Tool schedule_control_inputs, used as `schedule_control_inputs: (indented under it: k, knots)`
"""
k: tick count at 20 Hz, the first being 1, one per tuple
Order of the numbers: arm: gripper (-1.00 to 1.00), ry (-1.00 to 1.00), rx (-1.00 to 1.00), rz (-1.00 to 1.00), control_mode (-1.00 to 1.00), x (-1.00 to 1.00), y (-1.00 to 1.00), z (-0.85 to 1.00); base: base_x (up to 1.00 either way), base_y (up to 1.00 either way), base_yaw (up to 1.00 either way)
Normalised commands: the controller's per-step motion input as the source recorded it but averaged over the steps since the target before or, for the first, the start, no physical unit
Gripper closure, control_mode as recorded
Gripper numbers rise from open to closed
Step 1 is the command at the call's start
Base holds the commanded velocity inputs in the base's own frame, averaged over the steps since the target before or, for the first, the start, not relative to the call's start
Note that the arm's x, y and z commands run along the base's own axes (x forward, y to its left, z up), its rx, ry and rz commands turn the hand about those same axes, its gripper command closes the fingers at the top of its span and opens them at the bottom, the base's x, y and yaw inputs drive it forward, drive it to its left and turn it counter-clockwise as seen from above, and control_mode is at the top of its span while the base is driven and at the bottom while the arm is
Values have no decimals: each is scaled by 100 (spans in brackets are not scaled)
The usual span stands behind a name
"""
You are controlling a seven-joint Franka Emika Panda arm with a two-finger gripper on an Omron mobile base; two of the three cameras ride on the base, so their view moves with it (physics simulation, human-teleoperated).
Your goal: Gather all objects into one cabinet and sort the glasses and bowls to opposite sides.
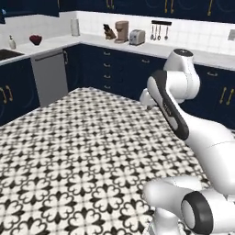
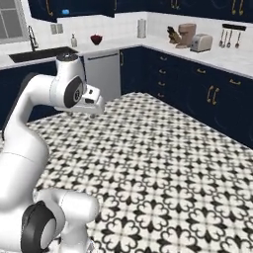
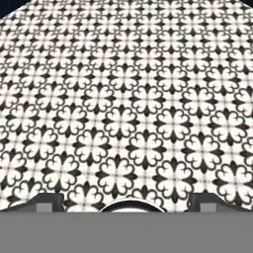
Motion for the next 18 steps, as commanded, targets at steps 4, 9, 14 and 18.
schedule_control_inputs:
  k: [4, 9, 14, 18]
  knots:
    - [-100, 0, 0, 0, 100, 0, 0, 0, 100, -10, 16]
    - [-100, 0, 0, 0, 100, 0, 0, 0, 98, -21, 37]
    - [-100, 0, 0, 0, 100, 0, 0, 0, 100, -43, 39]
    - [-100, 0, 0, 0, 100, 0, 0, 0, 100, -33, 45]
